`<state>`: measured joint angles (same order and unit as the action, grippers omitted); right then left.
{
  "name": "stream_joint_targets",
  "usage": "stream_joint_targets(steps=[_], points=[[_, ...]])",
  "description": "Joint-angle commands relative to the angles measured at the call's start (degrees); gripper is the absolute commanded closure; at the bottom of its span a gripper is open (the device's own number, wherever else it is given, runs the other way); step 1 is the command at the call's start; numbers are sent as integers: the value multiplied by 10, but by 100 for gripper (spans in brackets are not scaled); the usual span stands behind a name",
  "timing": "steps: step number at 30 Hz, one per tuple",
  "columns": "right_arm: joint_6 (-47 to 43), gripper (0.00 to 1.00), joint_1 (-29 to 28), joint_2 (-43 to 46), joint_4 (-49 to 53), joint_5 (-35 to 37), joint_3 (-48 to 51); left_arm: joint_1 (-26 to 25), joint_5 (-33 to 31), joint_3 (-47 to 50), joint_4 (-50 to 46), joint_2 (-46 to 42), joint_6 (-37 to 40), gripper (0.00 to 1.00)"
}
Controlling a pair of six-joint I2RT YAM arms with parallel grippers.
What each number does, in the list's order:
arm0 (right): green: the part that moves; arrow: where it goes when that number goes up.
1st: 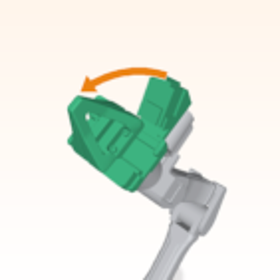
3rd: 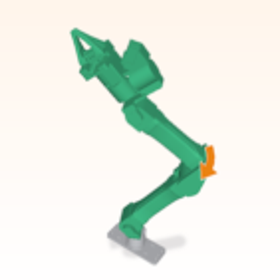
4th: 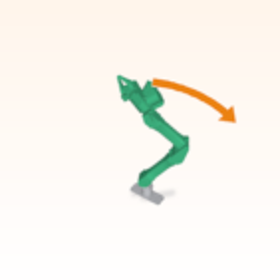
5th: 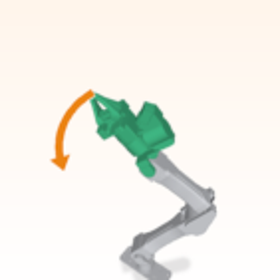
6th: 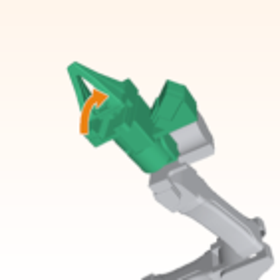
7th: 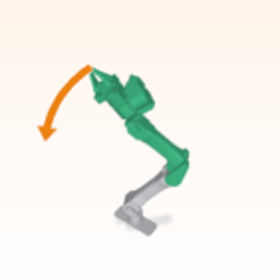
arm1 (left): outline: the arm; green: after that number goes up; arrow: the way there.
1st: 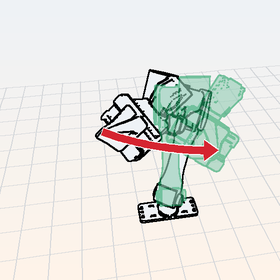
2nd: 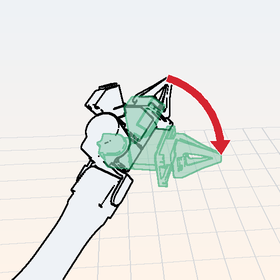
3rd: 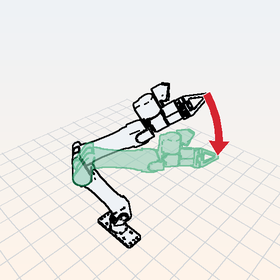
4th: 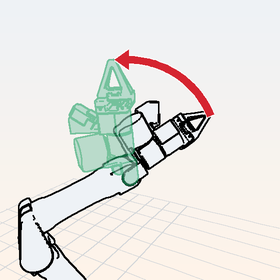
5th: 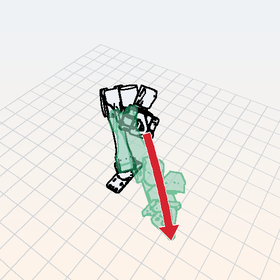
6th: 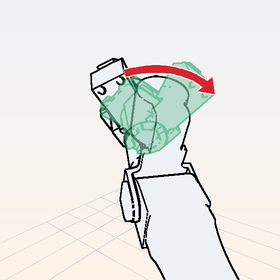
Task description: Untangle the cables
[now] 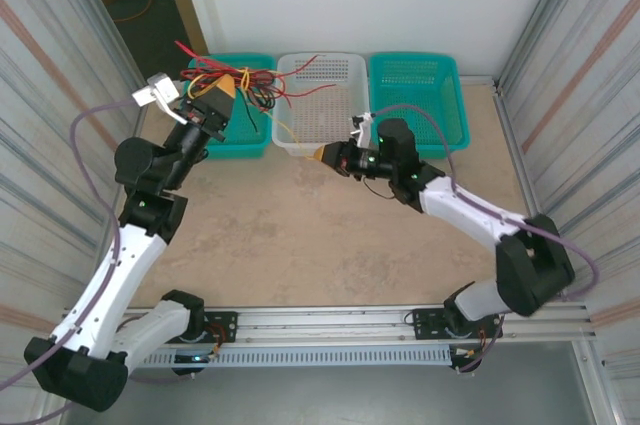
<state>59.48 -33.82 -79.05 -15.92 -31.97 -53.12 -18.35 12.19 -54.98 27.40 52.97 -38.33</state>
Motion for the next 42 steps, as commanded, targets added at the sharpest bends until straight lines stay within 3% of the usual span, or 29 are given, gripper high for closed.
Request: stream_joint_targets(steps=[1,6,11,21,27,31,38,42], points=[[-47,100,-32,84,57,78,13,6,-111,0,-6,-17,76,100],[-86,100,-66,179,150,159,15,32,-124,17,-24,-7,51,100],[-130,100,-72,238,231,188,-29,65,-118,41,-30,-6,10,100],[-211,100,-80,288,241,197,-94,85,-138,79,-84,-6,9,100],[-270,100,-68,263,312,228,-210,86,-105,114,-91,-4,2,100],[-267,100,-2,210,361,205,-306,76,-33,121,-117,-12,37,100],[-236,100,125,79,398,127,-454,52,264,134,-87,-3,33,100],[-218,100,177,-18,397,105,-533,29,325,174,5,-15,-31,100]])
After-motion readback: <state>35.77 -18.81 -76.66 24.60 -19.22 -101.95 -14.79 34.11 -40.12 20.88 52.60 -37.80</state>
